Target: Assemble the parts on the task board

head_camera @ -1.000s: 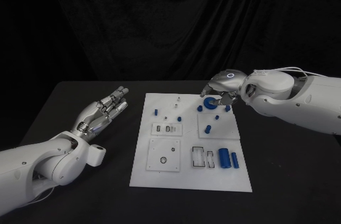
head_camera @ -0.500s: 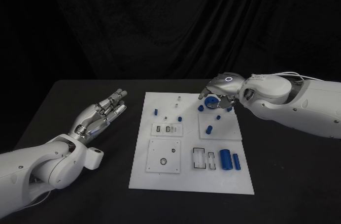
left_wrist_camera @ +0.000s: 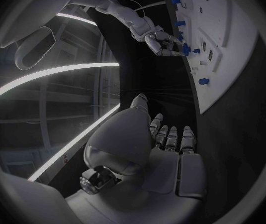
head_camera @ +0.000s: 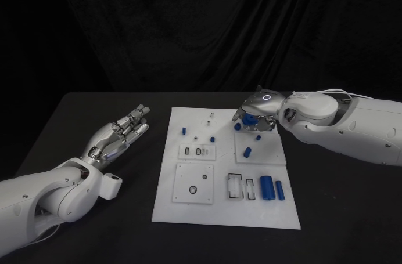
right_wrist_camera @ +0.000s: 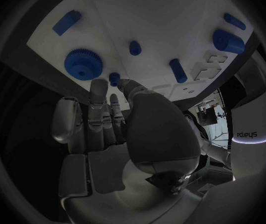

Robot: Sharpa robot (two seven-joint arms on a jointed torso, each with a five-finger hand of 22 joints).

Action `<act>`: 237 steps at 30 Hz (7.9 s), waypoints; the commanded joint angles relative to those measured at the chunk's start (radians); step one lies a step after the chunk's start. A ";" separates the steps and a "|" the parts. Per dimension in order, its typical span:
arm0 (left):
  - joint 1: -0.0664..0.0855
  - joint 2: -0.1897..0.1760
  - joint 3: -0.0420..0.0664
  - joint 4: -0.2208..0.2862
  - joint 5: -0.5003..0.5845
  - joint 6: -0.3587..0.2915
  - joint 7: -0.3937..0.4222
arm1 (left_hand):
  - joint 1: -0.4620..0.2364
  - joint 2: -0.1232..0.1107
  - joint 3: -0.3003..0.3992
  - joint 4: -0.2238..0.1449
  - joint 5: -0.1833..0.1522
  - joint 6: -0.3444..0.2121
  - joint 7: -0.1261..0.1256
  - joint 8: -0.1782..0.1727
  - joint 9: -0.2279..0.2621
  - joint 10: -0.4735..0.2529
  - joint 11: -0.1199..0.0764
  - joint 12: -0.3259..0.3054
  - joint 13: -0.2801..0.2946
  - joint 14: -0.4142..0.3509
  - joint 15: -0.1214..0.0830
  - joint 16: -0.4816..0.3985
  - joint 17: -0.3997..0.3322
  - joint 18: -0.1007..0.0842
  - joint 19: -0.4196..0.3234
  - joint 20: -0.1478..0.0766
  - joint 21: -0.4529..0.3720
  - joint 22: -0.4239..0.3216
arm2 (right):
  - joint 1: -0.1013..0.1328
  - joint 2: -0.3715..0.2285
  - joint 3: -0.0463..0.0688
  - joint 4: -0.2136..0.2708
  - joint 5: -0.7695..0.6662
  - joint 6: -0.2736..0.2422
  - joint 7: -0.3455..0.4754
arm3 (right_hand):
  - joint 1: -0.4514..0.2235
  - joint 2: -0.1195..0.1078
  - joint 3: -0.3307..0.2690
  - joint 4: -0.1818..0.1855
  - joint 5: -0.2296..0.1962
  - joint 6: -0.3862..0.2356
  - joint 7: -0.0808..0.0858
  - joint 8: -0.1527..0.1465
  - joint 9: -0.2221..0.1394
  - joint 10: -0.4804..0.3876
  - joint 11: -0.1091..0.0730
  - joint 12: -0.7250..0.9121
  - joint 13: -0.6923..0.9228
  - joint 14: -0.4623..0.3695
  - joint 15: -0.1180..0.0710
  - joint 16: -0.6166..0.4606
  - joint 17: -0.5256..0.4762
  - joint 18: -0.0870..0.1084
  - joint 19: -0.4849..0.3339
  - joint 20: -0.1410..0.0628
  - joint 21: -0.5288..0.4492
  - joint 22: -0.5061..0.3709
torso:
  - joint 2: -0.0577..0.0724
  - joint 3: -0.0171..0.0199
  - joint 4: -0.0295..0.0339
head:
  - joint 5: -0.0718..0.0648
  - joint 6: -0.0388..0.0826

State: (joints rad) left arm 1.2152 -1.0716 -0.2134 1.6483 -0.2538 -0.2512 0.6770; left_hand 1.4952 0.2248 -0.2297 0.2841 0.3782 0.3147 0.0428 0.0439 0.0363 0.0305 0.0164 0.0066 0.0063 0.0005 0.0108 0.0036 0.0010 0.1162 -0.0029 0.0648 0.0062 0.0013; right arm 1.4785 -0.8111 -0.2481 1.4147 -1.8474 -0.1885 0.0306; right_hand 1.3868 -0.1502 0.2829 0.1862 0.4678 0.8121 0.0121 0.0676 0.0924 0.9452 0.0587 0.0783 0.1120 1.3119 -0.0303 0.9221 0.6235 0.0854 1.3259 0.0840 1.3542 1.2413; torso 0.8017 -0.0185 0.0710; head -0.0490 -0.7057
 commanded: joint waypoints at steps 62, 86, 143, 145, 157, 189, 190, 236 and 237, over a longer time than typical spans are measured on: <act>0.002 0.010 0.001 -0.029 -0.010 0.053 0.119 | 0.024 0.011 0.003 -0.005 0.004 -0.022 0.008 -0.007 -0.001 -0.015 0.011 -0.003 -0.002 0.000 0.012 -0.004 -0.001 0.026 0.003 0.033 -0.006 -0.001 | 0.004 0.115 0.001 -0.102 -0.010 -0.164 0.053 | 0.042 0.015 0.114 -0.034 -0.002 0.180 0.010 0.059 0.124 0.208 -0.038 0.025 -0.005 -0.024 -0.019 0.011 -0.058 -0.009 0.006 -0.021 0.007 0.052 | 0.008 -0.0084 -0.0034 | 0.023 -0.004; 0.002 0.037 0.001 -0.044 -0.010 0.065 0.111 | 0.025 0.012 0.003 -0.006 0.004 -0.020 0.009 -0.006 -0.001 -0.016 0.012 -0.003 -0.003 0.000 0.015 -0.004 -0.001 0.030 0.003 0.040 -0.006 -0.001 | 0.020 0.287 0.005 -0.289 -0.012 -0.128 0.058 | 0.035 0.008 0.118 -0.025 -0.002 0.149 0.010 0.037 0.132 0.195 -0.046 0.001 -0.011 -0.034 -0.024 -0.013 -0.086 -0.009 0.002 -0.026 -0.002 0.052 | 0.011 -0.0114 0.0017 | 0.013 -0.011; 0.002 0.055 0.001 -0.070 -0.010 0.085 0.105 | 0.030 0.016 0.005 -0.008 0.004 -0.010 0.014 -0.004 0.001 -0.015 0.017 -0.003 -0.002 0.000 0.020 -0.004 -0.001 0.036 0.004 0.050 -0.005 0.000 | -0.020 0.334 0.006 -0.343 -0.012 -0.099 0.067 | 0.024 0.010 0.121 -0.014 -0.002 0.134 0.017 0.024 0.135 0.191 -0.047 -0.009 -0.012 -0.035 -0.024 -0.017 -0.090 -0.010 0.004 -0.026 -0.004 0.057 | 0.013 -0.0131 0.0009 | 0.014 -0.021; 0.002 0.055 0.001 -0.071 -0.010 0.086 0.105 | 0.030 0.016 0.005 -0.008 0.004 -0.010 0.014 -0.004 0.001 -0.015 0.017 -0.003 -0.002 0.000 0.020 -0.004 -0.001 0.036 0.004 0.050 -0.005 0.000 | -0.020 0.335 0.006 -0.342 -0.012 -0.103 0.068 | 0.024 0.010 0.121 -0.013 -0.002 0.134 0.017 0.024 0.135 0.191 -0.047 -0.009 -0.012 -0.035 -0.024 -0.017 -0.091 -0.010 0.004 -0.026 -0.004 0.057 | 0.013 -0.0134 0.0005 | 0.014 -0.020; 0.002 0.057 0.001 -0.073 -0.010 0.087 0.101 | 0.031 0.018 0.006 -0.009 0.004 -0.001 0.020 -0.002 0.002 -0.015 0.020 -0.003 -0.002 0.000 0.022 -0.004 -0.001 0.039 0.004 0.055 -0.005 0.000 | -0.020 0.340 0.006 -0.341 0.020 -0.080 0.055 | 0.019 0.004 0.131 -0.009 -0.001 0.087 -0.013 -0.005 0.129 0.159 -0.033 -0.018 -0.017 -0.046 -0.014 -0.026 -0.101 -0.007 -0.009 -0.021 -0.021 0.047 | 0.012 -0.0132 -0.0006 | 0.014 -0.020; 0.001 0.041 0.000 -0.070 -0.010 0.089 0.097 | 0.032 0.020 0.007 -0.010 0.004 0.002 0.023 -0.002 0.002 -0.015 0.022 -0.003 -0.002 0.000 0.024 -0.004 -0.001 0.041 0.005 0.059 -0.004 0.000 | 0.019 0.094 0.010 -0.137 0.141 -0.214 -0.022 | 0.038 0.034 0.042 -0.066 -0.002 -0.075 0.003 0.017 0.007 0.148 -0.050 0.253 0.234 -0.163 0.006 -0.162 -0.189 0.063 -0.271 0.007 -0.391 -0.185 | 0.008 -0.0116 -0.0097 | 0.032 -0.010; 0.001 0.040 0.000 -0.070 -0.010 0.089 0.097 | 0.032 0.020 0.007 -0.010 0.004 0.002 0.023 -0.002 0.002 -0.015 0.022 -0.003 -0.002 0.000 0.024 -0.004 -0.001 0.041 0.005 0.059 -0.004 0.000 | 0.020 0.082 0.009 -0.129 0.152 -0.206 -0.022 | 0.007 0.034 0.030 -0.042 0.002 -0.047 0.021 0.008 0.006 0.051 -0.040 0.452 0.420 -0.151 0.002 -0.135 -0.154 0.054 -0.223 0.002 -0.365 -0.149 | 0.007 -0.0114 -0.0124 | 0.035 -0.012; 0.001 0.049 0.000 -0.084 -0.010 0.105 0.093 | 0.054 0.007 0.040 -0.004 0.237 -0.002 0.027 -0.003 0.002 -0.015 0.028 -0.002 -0.002 0.000 0.035 -0.004 -0.001 0.050 0.006 0.077 -0.003 0.001 | -0.028 -0.017 0.000 -0.120 0.297 -0.072 -0.118 | -0.121 0.005 -0.055 0.064 -0.002 -0.008 0.047 0.004 0.021 0.626 -0.080 1.492 1.459 0.259 -0.046 0.649 0.947 -0.064 0.185 -0.046 0.149 0.293 | 0.008 -0.0131 -0.0099 | 0.036 -0.031; 0.001 0.049 0.000 -0.085 -0.010 0.105 0.093 | 0.054 0.007 0.040 -0.004 0.237 -0.002 0.027 -0.003 0.002 -0.015 0.028 -0.002 -0.002 0.000 0.035 -0.004 -0.001 0.050 0.006 0.077 -0.003 0.001 | -0.029 -0.015 0.001 -0.122 0.297 -0.072 -0.118 | -0.121 0.003 -0.057 0.065 -0.002 -0.006 0.048 0.004 0.022 0.626 -0.080 1.492 1.459 0.259 -0.046 0.649 0.947 -0.064 0.185 -0.046 0.149 0.292 | 0.008 -0.0131 -0.0096 | 0.036 -0.032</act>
State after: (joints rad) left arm 1.2152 -1.0241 -0.2135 1.5633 -0.2570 -0.1603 0.6779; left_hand 1.5532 0.2377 -0.1896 0.2716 0.6113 0.3164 0.0664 0.0398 0.0382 0.0161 0.0377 0.0066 0.0049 0.0005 0.0430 0.0036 0.0009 0.1471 0.0025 0.1346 0.0062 0.0018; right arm 1.4522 -0.8270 -0.2481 1.2956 -1.5511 -0.2663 -0.0598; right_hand 1.2647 -0.1432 0.2317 0.2536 0.4684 0.7964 0.0601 0.0715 0.1128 1.4669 -0.0161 1.5683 1.3078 1.4654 -0.0696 1.5679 1.3078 0.0309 1.4654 0.0411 1.4985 1.3078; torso 0.8105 -0.0317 0.0618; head -0.0134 -0.7362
